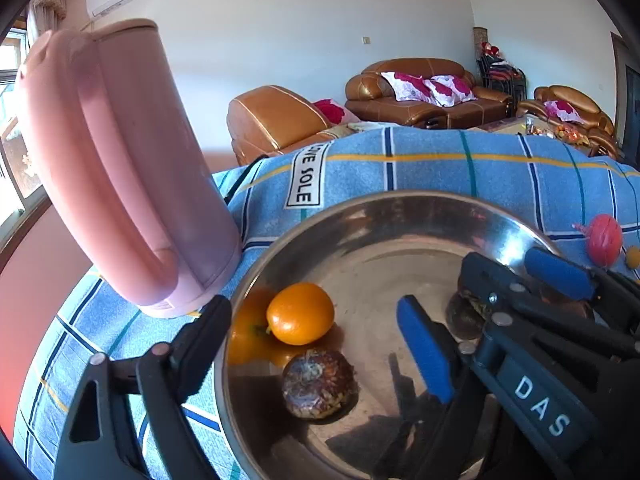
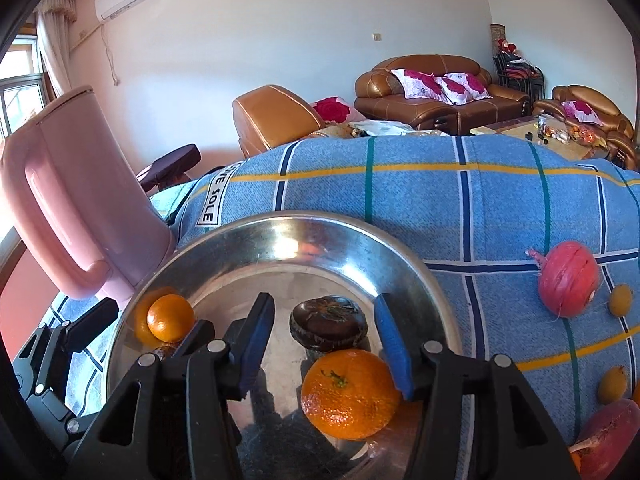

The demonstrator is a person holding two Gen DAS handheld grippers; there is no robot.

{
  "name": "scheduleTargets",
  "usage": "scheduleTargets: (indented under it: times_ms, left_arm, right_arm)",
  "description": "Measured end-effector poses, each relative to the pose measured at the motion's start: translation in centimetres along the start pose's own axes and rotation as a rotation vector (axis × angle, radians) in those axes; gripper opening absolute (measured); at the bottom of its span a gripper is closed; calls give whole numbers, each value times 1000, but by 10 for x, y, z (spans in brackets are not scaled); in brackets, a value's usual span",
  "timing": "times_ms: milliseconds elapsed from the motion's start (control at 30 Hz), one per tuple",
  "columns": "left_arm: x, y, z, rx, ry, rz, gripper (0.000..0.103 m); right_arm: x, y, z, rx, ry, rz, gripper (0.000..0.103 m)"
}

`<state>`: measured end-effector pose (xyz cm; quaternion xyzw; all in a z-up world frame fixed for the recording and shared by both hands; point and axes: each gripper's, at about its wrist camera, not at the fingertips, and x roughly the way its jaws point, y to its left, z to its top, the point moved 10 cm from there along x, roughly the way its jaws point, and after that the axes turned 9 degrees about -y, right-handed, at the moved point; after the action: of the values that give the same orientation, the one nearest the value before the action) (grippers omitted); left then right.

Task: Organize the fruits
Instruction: 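Open both grippers to release the orange and brown fruit into the bowl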

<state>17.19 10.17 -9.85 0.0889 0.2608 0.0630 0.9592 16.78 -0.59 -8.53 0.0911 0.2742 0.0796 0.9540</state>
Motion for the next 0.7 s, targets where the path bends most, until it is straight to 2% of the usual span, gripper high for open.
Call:
scheduleTargets:
  times_ms: [67, 133, 200, 300, 533, 700]
  left_arm:
    - [-2, 1, 2, -5, -16, 4, 100]
    - [-5, 2, 4, -28, -30, -9, 101]
    - [-8, 6, 6, -45, -46, -12, 101]
    - [-15, 14, 8, -52, -70, 30, 103]
    - [-26, 29, 12, -105, -121, 73, 103]
    - [-38, 36, 8, -152, -141, 86, 103]
  right_arm:
    - [-5, -2, 4, 1, -22, -9, 58]
    - [-11, -4, 8, 2, -48, -12, 58]
    - [-19, -6, 12, 4, -75, -15, 63]
    - [-32, -14, 15, 6, -127, -32, 75]
    - [-54, -36, 6, 1, -138, -73, 76]
    - [-77, -53, 6, -9, -191, -131, 76]
